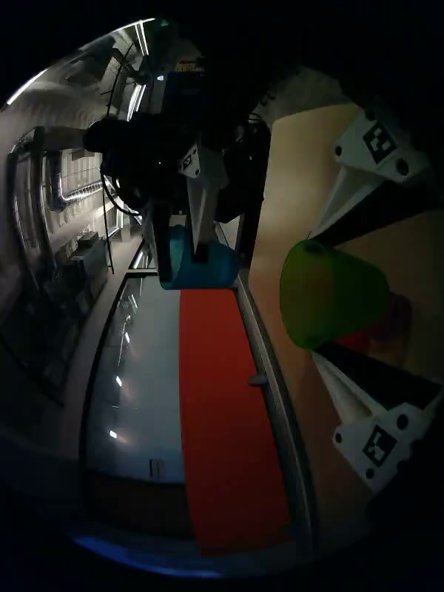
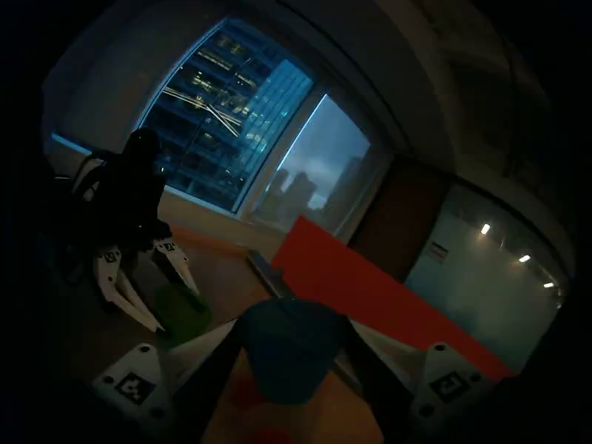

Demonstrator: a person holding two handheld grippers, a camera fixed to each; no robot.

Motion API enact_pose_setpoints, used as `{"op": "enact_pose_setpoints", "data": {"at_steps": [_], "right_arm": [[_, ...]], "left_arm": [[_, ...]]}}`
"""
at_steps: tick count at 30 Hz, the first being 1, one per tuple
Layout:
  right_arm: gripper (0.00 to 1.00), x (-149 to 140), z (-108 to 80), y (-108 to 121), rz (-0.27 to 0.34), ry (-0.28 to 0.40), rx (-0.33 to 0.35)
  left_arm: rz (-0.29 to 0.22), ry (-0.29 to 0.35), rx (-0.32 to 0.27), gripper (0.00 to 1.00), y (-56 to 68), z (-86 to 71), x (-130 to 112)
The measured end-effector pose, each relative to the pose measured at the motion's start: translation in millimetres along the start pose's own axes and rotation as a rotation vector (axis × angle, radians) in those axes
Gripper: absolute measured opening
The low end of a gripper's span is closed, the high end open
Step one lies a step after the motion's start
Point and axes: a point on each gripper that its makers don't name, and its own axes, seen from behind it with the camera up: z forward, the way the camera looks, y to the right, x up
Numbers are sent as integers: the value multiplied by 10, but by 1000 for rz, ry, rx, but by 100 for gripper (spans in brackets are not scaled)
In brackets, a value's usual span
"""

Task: Pour water

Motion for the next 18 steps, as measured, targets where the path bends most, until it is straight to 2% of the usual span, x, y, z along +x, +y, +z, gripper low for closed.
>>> {"op": "enact_pose_setpoints", "data": {"at_steps": [6,18], "right_arm": [[96,101,30,46,-57,9,-1],[95,246,108,82,-223,6,-8]], "left_arm": [[6,-1,-13,87,72,41,24],[9,6,-42,87,207,142,85]]}}
